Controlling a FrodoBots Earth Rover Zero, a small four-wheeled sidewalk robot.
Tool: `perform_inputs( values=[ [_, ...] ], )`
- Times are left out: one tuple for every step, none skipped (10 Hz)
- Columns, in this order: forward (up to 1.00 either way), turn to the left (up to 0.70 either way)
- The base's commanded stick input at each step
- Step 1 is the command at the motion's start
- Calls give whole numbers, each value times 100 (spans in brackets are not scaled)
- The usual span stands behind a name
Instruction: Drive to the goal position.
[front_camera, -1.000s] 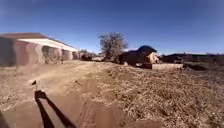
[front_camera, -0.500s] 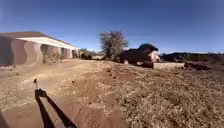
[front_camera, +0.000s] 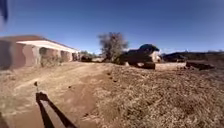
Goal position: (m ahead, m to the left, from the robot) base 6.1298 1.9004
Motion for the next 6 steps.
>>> perform_inputs(
  values=[
    [50, 0],
    [50, 0],
    [50, 0],
    [50, 0],
    [50, 0],
    [50, 0]
  ],
)
